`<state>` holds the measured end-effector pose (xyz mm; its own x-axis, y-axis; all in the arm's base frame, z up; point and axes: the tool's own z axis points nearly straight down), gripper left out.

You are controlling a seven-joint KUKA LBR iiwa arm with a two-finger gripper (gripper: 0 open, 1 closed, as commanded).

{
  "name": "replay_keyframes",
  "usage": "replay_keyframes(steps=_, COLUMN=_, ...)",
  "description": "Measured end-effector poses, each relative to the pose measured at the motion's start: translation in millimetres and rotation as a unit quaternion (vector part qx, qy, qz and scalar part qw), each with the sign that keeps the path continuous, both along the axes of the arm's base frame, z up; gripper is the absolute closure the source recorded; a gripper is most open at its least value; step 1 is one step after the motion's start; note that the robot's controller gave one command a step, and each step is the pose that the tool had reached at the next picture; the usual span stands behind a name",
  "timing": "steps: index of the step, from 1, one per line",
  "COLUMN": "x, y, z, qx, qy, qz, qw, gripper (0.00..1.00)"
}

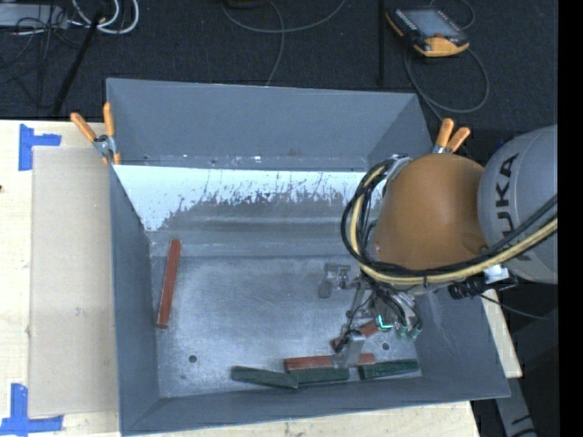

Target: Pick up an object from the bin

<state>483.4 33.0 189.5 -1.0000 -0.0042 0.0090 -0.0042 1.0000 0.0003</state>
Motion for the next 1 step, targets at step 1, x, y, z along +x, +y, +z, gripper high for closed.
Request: replay_keyframes(steps=1, x=-10.3, y=6.2, z=-100.2, qx=0.0, qy=-0.0002, qz=-0.031, qw=0.9995, gripper=0.0)
